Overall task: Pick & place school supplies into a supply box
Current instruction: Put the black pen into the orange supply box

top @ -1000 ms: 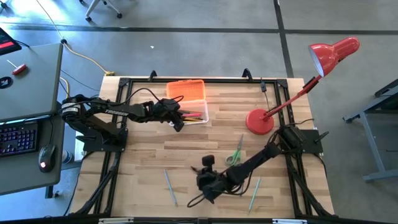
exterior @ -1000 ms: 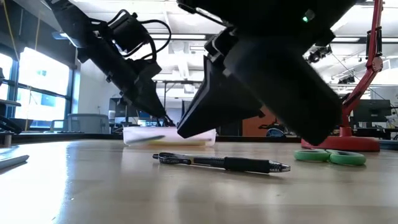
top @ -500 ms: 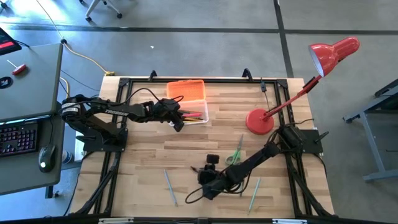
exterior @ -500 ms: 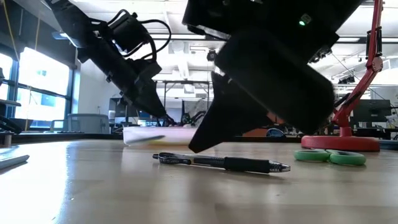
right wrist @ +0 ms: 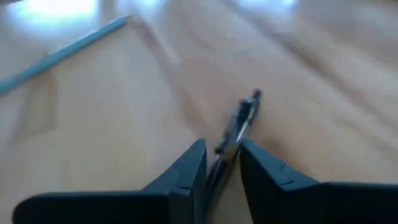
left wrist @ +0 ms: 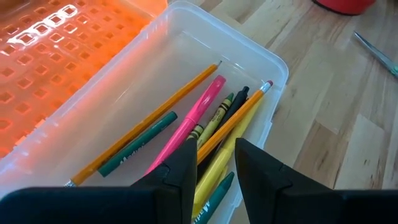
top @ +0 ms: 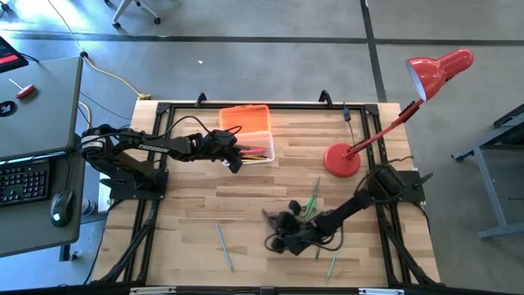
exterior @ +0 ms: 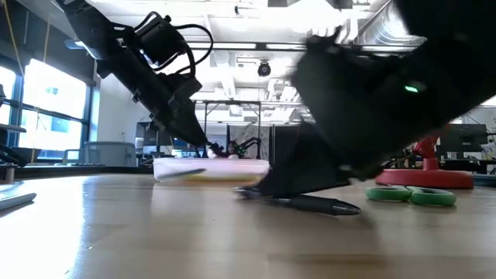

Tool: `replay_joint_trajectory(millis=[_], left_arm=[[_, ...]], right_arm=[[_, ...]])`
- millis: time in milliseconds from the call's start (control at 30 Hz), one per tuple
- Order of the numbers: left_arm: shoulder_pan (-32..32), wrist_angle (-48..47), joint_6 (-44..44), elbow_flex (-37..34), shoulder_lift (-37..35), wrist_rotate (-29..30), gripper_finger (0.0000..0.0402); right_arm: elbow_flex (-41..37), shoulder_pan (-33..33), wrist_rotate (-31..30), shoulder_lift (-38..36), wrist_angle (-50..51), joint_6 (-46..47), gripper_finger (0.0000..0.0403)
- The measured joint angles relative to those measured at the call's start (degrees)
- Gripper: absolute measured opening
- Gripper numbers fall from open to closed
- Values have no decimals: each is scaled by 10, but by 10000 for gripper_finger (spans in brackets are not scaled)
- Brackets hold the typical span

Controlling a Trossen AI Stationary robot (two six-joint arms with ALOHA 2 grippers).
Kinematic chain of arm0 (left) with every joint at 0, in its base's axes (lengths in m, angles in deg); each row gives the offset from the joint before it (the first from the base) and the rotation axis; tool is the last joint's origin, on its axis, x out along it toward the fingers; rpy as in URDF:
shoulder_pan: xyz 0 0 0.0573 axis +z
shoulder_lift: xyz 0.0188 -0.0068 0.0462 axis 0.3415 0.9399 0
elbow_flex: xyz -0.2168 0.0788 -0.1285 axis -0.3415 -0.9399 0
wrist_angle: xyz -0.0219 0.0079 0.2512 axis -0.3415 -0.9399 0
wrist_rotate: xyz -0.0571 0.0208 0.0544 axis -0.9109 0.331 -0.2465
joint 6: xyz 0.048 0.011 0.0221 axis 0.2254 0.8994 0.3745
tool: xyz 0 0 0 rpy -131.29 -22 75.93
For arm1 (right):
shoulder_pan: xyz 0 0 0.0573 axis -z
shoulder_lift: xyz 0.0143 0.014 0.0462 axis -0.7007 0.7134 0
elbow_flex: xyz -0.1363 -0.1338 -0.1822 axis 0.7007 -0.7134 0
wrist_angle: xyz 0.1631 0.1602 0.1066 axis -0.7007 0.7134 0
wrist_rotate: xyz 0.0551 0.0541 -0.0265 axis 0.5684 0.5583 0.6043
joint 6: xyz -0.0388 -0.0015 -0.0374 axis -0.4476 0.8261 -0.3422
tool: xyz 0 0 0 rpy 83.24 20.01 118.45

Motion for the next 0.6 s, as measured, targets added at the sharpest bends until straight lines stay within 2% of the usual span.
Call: replay_joint_trajectory(millis=[100, 333, 467, 600], left_arm=[[0, 0, 0, 0, 0, 3, 140], [0, 1, 0, 0, 0, 15, 140], [0, 1, -7, 0, 0, 15, 140], [0, 2, -9, 0, 0, 16, 140]], right_arm=[[-39, -2, -30, -1, -17, -2, 63], [-52, 16, -5, 2, -78, -102, 34], [-26, 25, 15, 5, -120, -138, 33], [15, 36, 53, 6, -62, -162, 49]])
